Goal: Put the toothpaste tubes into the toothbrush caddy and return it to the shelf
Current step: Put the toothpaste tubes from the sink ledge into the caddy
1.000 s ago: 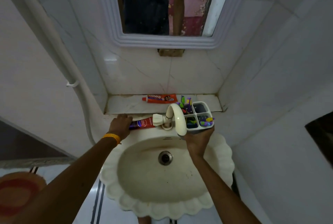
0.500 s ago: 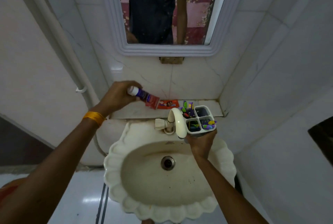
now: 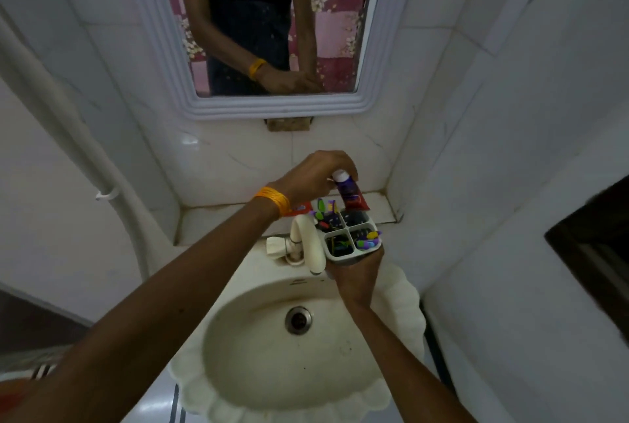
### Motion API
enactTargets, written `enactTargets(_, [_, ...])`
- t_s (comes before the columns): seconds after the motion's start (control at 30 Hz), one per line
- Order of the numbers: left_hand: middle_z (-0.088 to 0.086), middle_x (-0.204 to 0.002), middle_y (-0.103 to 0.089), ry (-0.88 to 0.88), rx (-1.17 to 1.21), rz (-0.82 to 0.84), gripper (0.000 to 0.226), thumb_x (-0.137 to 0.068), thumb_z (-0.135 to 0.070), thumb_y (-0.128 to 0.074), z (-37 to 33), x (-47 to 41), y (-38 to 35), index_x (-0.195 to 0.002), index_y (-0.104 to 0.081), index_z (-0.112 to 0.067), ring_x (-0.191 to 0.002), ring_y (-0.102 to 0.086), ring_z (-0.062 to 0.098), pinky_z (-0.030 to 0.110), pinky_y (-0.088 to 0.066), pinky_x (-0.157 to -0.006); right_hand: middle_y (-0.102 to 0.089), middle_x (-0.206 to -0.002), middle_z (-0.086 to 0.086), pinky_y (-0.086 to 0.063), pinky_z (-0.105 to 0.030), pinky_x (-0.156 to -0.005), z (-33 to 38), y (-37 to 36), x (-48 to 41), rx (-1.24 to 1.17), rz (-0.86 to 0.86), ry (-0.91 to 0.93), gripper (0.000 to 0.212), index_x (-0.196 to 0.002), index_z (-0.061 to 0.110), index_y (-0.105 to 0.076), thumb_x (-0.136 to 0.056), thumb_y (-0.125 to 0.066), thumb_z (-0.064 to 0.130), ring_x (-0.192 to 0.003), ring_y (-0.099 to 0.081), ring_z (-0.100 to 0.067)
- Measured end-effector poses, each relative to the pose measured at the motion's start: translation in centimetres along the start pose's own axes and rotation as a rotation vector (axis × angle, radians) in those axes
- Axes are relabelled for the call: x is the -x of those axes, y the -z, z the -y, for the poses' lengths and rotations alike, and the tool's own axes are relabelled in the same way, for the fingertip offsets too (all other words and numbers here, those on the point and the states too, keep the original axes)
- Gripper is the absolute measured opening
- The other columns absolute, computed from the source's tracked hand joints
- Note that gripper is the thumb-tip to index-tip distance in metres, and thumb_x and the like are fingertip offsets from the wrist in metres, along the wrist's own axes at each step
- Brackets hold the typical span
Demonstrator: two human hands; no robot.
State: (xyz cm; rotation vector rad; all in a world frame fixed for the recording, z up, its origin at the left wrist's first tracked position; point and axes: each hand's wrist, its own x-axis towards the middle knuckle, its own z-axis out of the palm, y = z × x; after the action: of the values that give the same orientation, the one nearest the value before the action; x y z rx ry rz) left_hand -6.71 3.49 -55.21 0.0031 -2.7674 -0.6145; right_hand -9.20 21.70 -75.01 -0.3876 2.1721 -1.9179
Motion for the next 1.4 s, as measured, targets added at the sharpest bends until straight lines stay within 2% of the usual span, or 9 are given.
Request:
enactTargets(0.13, [0.008,-0.109,-0.070,0.003,-0.054,0.155,0.039,-0.071,0.010,-0.069,0.3,-1.6,-1.4,-0.103,-0.072,-0.011,-0.103,-0.066,0.027,0.041,-0.055,-0.088,-0.058,-0.142,-0.001,-0.055,-0.051,-0.108,0.2,0.1,0.0,-0.013,-0.004,0.026,0.125,-0.147,0.018,-0.038,-0.042,-0.107,0.015,-0.133,-0.061,-0.018])
enactTargets(0.33, [0.011,-0.117,-0.071,0.081,-0.057,0.304,0.041,-0.077,0.010,-0.061,0.9,-2.0,-3.8,-0.109,-0.073,-0.011,-0.109,-0.064,0.029,0.042,-0.052,-0.093,-0.057,-0.141,-0.001,-0.057,-0.045,-0.106,0.7,-0.5,-0.1,-0.006,-0.016,0.019,0.126,-0.148,0.017,-0.037,-0.041,-0.105,0.024,-0.131,-0.061,-0.015])
enactTargets(0.5, [0.011,-0.117,-0.071,0.180,-0.005,0.282,0.046,-0.078,0.016,-0.054,1.5,-1.9,-4.6,-0.110,-0.073,-0.011,-0.105,-0.069,0.022,0.033,-0.057,-0.088,-0.055,-0.144,-0.005,-0.056,-0.051,-0.106,0.2,-0.7,0.0,-0.010,-0.015,0.008,0.129,-0.149,0.021,-0.035,-0.041,-0.105,0.029,-0.133,-0.060,-0.021])
enactTargets(0.6, [0.011,-0.107,-0.075,0.247,0.040,0.121,0.040,-0.077,0.013,-0.055,3.3,-0.5,-4.0,-0.104,-0.075,-0.009,-0.096,-0.071,0.023,0.031,-0.056,-0.086,-0.058,-0.142,-0.001,-0.054,-0.050,-0.109,-0.2,-0.9,-0.3,-0.042,-0.034,0.028,0.123,-0.144,0.027,-0.038,-0.041,-0.105,0.028,-0.132,-0.061,-0.018])
enactTargets(0.73, [0.011,-0.105,-0.076,0.511,0.091,-0.164,0.035,-0.076,0.008,-0.056,8.9,3.9,-3.3,-0.100,-0.075,-0.009,-0.097,-0.071,0.027,0.033,-0.056,-0.090,-0.061,-0.140,-0.001,-0.053,-0.055,-0.109,-0.2,-1.1,-0.6,-0.079,-0.045,0.066,0.118,-0.139,0.031,-0.043,-0.039,-0.105,0.024,-0.131,-0.064,-0.019])
enactTargets(0.9, [0.019,-0.134,-0.062,0.864,0.010,0.054,0.043,-0.088,-0.012,-0.064,15.3,10.9,-5.5,-0.130,-0.060,-0.005,-0.125,-0.057,0.035,0.038,-0.044,-0.107,-0.057,-0.145,-0.008,-0.050,-0.060,-0.110,-0.2,-1.1,-0.3,-0.069,-0.051,0.071,0.119,-0.140,0.035,-0.040,-0.041,-0.106,0.040,-0.135,-0.061,-0.025])
enactTargets(1.07, [0.022,-0.125,-0.065,0.835,-0.078,0.114,0.041,-0.087,-0.019,-0.066,16.6,12.5,-7.8,-0.125,-0.063,-0.005,-0.114,-0.061,0.040,0.040,-0.046,-0.099,-0.056,-0.145,-0.011,-0.051,-0.056,-0.111,0.1,-1.1,-0.3,-0.037,-0.042,0.064,0.122,-0.144,0.018,-0.035,-0.043,-0.102,0.035,-0.134,-0.061,-0.022])
enactTargets(1.27, [0.021,-0.118,-0.067,0.789,-0.067,0.107,0.046,-0.084,-0.032,-0.073,15.8,11.8,-8.2,-0.124,-0.065,-0.009,-0.111,-0.061,0.039,0.042,-0.050,-0.096,-0.058,-0.140,0.000,-0.054,-0.037,-0.110,0.4,-1.1,-0.2,-0.043,-0.021,0.092,0.114,-0.138,0.033,-0.038,-0.043,-0.101,0.034,-0.132,-0.061,-0.011])
enactTargets(1.4, [0.018,-0.105,-0.062,0.723,-0.015,-0.001,0.033,-0.090,-0.035,-0.067,14.6,11.1,-6.4,-0.108,-0.068,-0.007,-0.098,-0.061,0.034,0.038,-0.049,-0.084,-0.057,-0.142,-0.005,-0.054,-0.035,-0.108,0.4,-1.1,-0.4,-0.053,-0.016,0.086,0.122,-0.144,0.014,-0.036,-0.044,-0.105,0.020,-0.131,-0.062,-0.010])
